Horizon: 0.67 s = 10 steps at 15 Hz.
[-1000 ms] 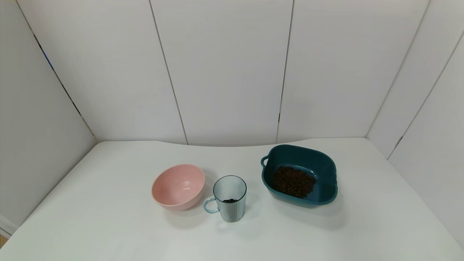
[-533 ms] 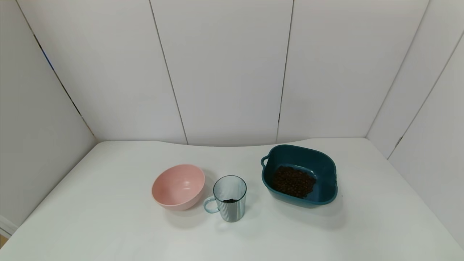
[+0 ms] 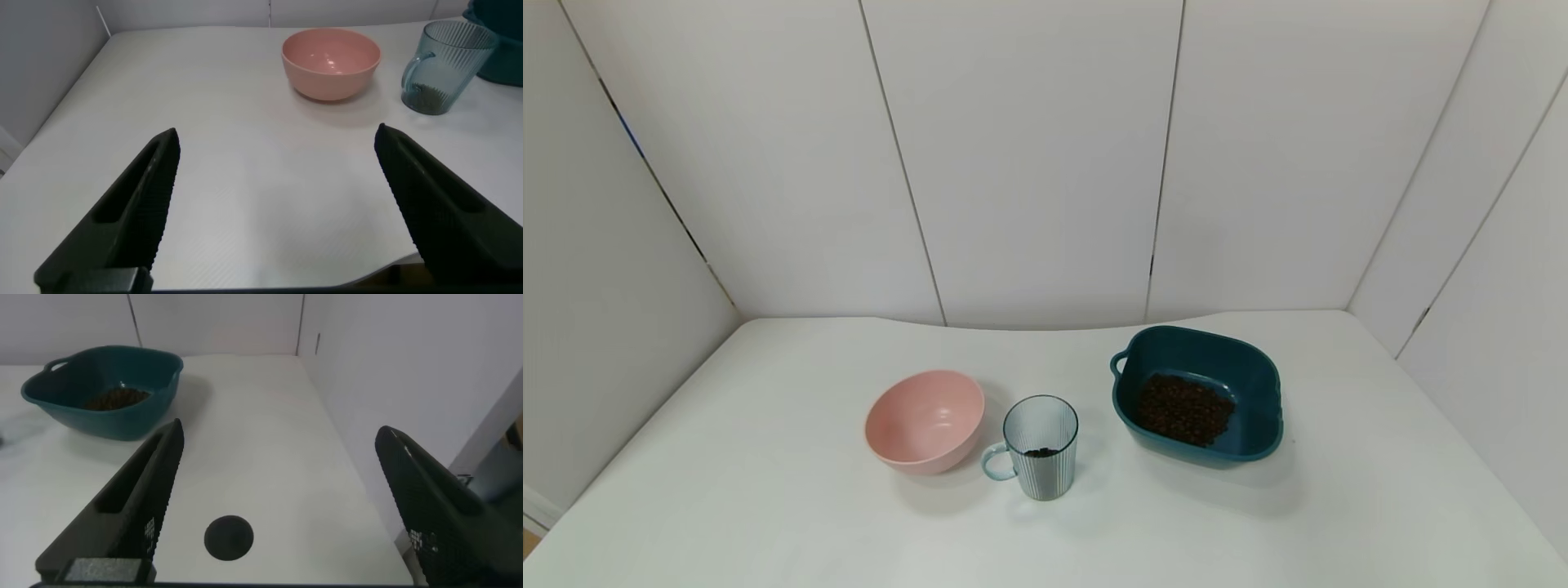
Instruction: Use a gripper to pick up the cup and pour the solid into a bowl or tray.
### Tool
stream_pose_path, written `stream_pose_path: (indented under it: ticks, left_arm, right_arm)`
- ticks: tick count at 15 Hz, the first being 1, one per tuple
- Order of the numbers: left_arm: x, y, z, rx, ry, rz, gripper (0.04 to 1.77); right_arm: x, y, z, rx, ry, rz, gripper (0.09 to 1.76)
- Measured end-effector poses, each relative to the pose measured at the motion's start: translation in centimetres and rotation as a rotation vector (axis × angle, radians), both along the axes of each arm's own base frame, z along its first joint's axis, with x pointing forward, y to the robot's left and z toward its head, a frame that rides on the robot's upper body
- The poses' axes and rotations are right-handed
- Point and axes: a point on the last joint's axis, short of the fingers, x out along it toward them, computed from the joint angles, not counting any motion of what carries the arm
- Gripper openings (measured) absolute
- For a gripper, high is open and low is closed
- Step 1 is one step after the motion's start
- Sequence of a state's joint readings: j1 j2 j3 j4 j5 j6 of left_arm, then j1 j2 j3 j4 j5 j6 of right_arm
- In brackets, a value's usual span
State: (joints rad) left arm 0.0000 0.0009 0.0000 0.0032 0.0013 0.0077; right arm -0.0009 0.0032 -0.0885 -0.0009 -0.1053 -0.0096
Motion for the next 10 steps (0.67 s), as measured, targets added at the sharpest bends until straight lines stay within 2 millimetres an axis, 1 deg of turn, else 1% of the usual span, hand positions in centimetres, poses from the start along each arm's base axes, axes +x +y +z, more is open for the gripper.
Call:
stream_pose_path:
  ticks: [3, 10]
  left_arm:
    - [0.0, 0.0, 0.0, 0.000, 0.000, 0.000, 1.72]
    - [0.0, 0.0, 0.0, 0.000, 0.000, 0.000, 1.72]
  right_arm:
    - [0.4, 0.1, -1.2, -0.004, 0.030, 0.038, 1.71]
    - [0.7, 0.2, -2.4, -0.002, 0.086, 0.096, 1.71]
